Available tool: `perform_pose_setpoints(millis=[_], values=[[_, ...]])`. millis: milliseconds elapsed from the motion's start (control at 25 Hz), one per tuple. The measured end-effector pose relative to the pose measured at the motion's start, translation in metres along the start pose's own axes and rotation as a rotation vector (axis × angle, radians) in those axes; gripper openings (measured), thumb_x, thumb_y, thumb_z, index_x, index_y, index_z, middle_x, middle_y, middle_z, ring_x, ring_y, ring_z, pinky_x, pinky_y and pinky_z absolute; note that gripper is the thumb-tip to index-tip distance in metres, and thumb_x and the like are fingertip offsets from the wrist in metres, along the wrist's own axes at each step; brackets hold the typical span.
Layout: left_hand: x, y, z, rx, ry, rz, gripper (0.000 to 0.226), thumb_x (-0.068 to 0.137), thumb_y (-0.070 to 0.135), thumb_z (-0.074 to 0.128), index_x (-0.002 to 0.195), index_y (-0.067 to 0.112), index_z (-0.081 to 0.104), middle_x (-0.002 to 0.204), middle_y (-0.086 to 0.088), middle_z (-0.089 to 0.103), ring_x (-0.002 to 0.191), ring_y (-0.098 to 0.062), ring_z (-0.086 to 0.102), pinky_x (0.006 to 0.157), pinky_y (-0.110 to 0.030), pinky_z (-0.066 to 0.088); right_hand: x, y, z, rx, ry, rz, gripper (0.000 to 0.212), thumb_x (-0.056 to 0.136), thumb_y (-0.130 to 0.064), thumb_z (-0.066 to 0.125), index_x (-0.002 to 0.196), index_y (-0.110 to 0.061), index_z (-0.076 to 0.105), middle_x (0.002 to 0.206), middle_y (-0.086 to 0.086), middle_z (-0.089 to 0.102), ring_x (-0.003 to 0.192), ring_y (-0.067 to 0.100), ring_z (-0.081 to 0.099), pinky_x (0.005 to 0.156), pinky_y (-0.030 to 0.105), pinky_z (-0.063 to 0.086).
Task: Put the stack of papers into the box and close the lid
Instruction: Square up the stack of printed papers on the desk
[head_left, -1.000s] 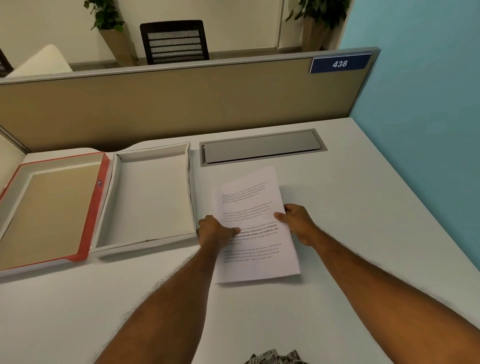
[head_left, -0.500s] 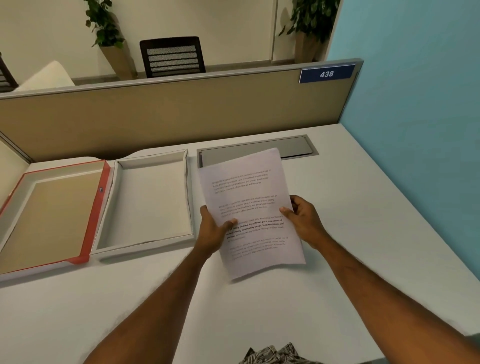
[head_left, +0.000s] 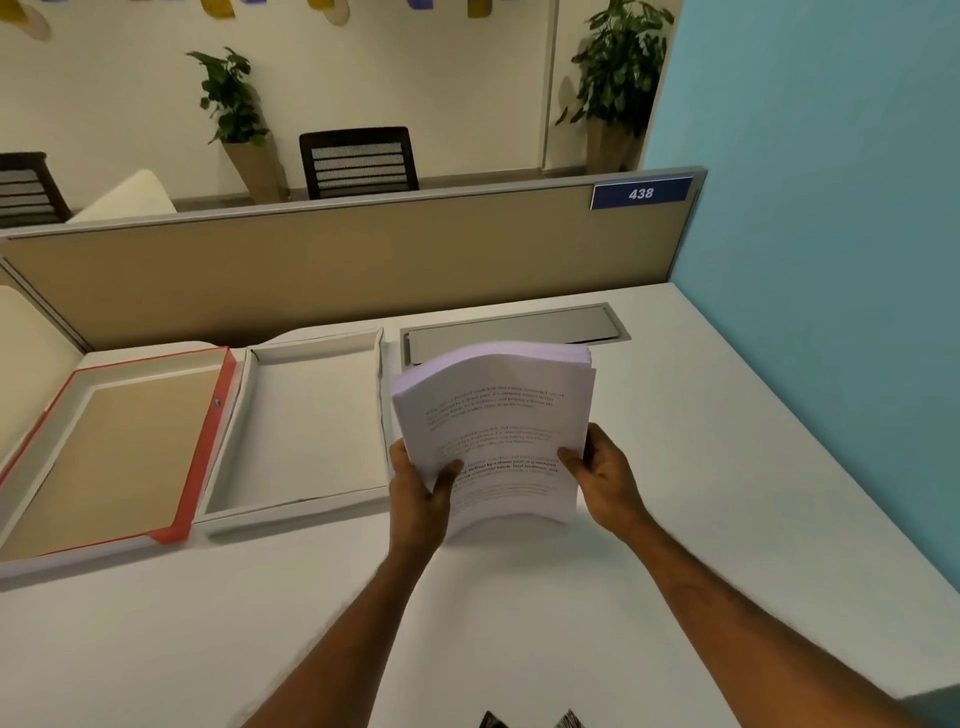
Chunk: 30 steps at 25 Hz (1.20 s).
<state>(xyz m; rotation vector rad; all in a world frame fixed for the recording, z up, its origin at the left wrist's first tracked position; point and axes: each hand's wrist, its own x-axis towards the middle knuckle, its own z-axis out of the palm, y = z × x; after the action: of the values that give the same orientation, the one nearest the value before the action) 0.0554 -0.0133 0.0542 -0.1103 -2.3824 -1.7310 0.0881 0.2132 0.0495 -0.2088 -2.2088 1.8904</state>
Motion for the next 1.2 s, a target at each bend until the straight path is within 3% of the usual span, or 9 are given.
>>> perform_pose_setpoints(millis=[120,240,320,440,520,800,960,1080,1200], values=[[-0.003,0.01,-0.003,-0.018,-0.036,0.011,0.054,0.082,0.015,0.071,0.124,0.008,0.038,0.102,0.02,0.048,0.09,-0.007,0.056,0.066,-0.007,0.052,-0.006,-0.004,-0.001,0.012,0.045,0.019,0.022,0.087,-0.015,0.065,0.105,-0.027,0.059,0.106,0.0,0.07,0.101,0.022,0.067,0.089,0.043,0.057],[0.009,0.031,-0.01,-0.145,-0.022,0.078,0.059,0.078,0.047,0.069,0.121,0.012,0.049,0.103,0.013,0.06,0.09,-0.005,0.064,0.068,-0.014,0.055,-0.002,-0.044,0.0,0.097,0.104,-0.088,0.034,0.082,-0.037,0.064,0.109,-0.017,0.06,0.098,0.002,0.069,0.087,0.011,0.068,0.069,0.025,0.058],[0.019,0.051,-0.011,-0.273,0.054,0.095,0.062,0.079,0.067,0.052,0.107,0.012,0.059,0.091,0.003,0.064,0.081,-0.004,0.064,0.062,-0.016,0.053,0.008,-0.077,0.005,0.119,0.175,-0.156,0.047,0.081,-0.05,0.052,0.106,-0.01,0.06,0.087,0.0,0.065,0.073,0.004,0.065,0.057,0.016,0.05],[0.032,0.082,-0.008,-0.281,0.232,-0.016,0.047,0.09,0.058,0.036,0.067,0.023,0.057,0.067,-0.001,0.057,0.066,-0.014,0.056,0.054,-0.022,0.04,0.022,-0.098,0.016,0.054,0.346,-0.115,0.039,0.084,-0.05,0.048,0.086,-0.014,0.061,0.072,-0.002,0.06,0.065,0.013,0.062,0.05,0.019,0.045],[0.036,0.089,-0.006,-0.25,0.276,-0.1,0.043,0.091,0.048,0.039,0.06,0.021,0.052,0.063,-0.001,0.054,0.065,-0.016,0.054,0.054,-0.025,0.037,0.025,-0.098,0.021,0.057,0.403,-0.086,0.023,0.083,-0.043,0.051,0.073,-0.023,0.056,0.068,-0.001,0.059,0.067,0.021,0.062,0.053,0.025,0.046],[0.038,0.09,-0.006,-0.223,0.287,-0.026,0.049,0.095,0.049,0.039,0.085,0.009,0.065,0.071,-0.002,0.06,0.067,-0.015,0.058,0.048,-0.01,0.04,0.027,-0.096,0.022,0.073,0.405,-0.16,0.03,0.086,-0.044,0.048,0.084,-0.015,0.057,0.069,-0.003,0.058,0.064,0.013,0.061,0.048,0.013,0.046],[0.029,0.072,-0.015,-0.319,0.083,0.103,0.067,0.08,0.076,0.034,0.102,0.017,0.058,0.087,0.004,0.062,0.079,-0.009,0.063,0.059,-0.015,0.049,0.02,-0.081,0.01,0.069,0.248,-0.205,0.076,0.073,-0.078,0.046,0.104,-0.009,0.055,0.084,-0.001,0.062,0.073,0.005,0.065,0.056,0.015,0.05],[0.01,0.031,-0.02,-0.226,-0.145,0.048,0.055,0.083,0.053,0.057,0.124,0.018,0.043,0.109,0.01,0.058,0.097,0.003,0.062,0.076,-0.025,0.059,0.002,-0.035,-0.001,-0.039,0.01,-0.082,0.061,0.078,-0.055,0.065,0.12,-0.014,0.05,0.106,0.004,0.065,0.096,0.016,0.066,0.074,0.027,0.057],[-0.009,0.008,-0.012,-0.122,-0.18,0.008,0.039,0.093,0.017,0.054,0.124,0.023,0.031,0.113,0.017,0.047,0.105,0.011,0.053,0.085,-0.026,0.058,-0.01,-0.005,0.007,-0.112,0.003,0.023,0.043,0.085,-0.015,0.068,0.12,-0.02,0.042,0.11,0.0,0.059,0.103,0.012,0.061,0.086,0.029,0.055]])
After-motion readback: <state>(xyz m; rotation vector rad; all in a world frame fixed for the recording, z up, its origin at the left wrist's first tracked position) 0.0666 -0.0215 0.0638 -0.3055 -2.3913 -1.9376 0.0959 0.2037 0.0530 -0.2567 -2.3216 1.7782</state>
